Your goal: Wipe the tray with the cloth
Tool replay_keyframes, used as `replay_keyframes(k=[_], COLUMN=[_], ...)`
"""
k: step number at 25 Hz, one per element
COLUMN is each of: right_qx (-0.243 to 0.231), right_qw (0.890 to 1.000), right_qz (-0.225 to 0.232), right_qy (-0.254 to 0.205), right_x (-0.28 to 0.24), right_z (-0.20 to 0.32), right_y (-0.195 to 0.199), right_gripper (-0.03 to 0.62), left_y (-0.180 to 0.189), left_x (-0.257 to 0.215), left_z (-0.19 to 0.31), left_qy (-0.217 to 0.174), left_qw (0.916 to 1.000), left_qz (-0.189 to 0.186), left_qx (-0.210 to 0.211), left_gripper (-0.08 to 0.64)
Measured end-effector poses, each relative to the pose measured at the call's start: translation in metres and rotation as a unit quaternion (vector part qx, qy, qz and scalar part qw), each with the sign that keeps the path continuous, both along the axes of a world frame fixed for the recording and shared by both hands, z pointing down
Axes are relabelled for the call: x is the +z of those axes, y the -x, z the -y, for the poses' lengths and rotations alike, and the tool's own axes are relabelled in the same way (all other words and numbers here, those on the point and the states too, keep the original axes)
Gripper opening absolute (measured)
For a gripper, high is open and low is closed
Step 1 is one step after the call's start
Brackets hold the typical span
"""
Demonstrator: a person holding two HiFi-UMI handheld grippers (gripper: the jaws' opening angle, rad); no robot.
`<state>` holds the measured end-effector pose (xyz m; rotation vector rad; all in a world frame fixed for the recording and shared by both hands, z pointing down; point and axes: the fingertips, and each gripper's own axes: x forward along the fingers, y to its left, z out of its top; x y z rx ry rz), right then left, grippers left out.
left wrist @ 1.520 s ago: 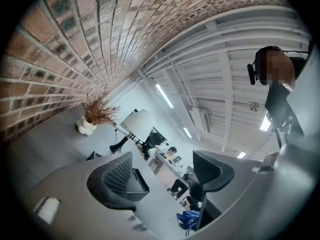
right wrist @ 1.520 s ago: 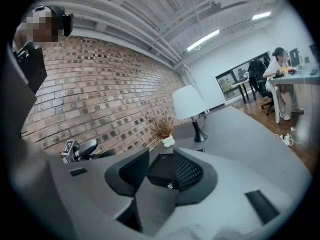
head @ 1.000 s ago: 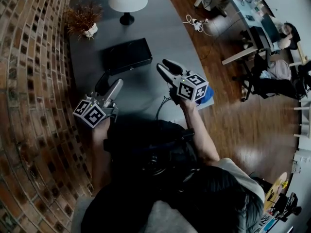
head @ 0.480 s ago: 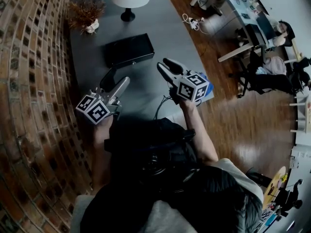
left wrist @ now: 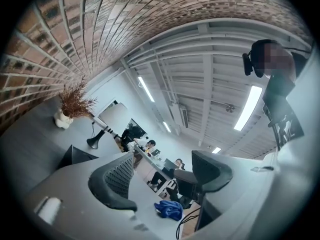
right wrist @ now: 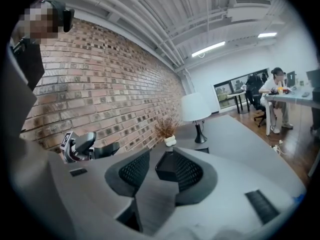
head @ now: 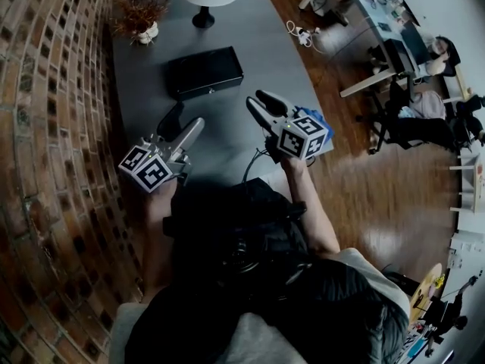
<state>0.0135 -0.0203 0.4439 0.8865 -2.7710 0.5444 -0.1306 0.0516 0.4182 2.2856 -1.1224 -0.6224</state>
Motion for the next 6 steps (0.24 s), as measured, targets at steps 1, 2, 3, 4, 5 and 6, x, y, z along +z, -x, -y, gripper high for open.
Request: replay_keyframes(k=[1,2,3,4,5,6], right_qx=[-0.004,-0.009,-0.012,-0.015,-0.018,-0.021], right_qw=[1.0,1.0,1.0,1.0,1.0,1.0], right_qz=[0.001,0.001,0.001,0.002,0.002,0.003], right_qy=[0.0,0.0,0.0,-0.001,-0.002,-0.004], right_x=[0.0,0.0,0.0,0.0,-0.001,-0.001], right_z=[0.0,0.001,0.002,0.004,0.006,0.008], right_y=[-0.001,-0.002,-0.005,-0.009,-0.013,-0.016], right_gripper=[0.164,0.164,0.164,0.164,0.164,0.164], left_y=[-0.002,-0.005,-0.008,-0.012,-0.016,-0.02], left_x=[-0.001,-0.001,-0.002,-0.003,-0.003,-0.004], left_z=[-0.001,-0.002,-0.002,-0.001,-0.001,0.0], left_qy=[0.0,0.001,0.002,0.003,0.003,0.004], left_qw=[1.0,1.0,0.9999,0.9999,0.9999,0.9998], left_qz=[0.0,0.0,0.0,0.0,0.0,0.001], left_qx=[-0.004,-0.007,-0.01,-0.014,-0.016,-0.02], left_gripper=[0.351,0.351,0.345,0.345,0.344,0.344])
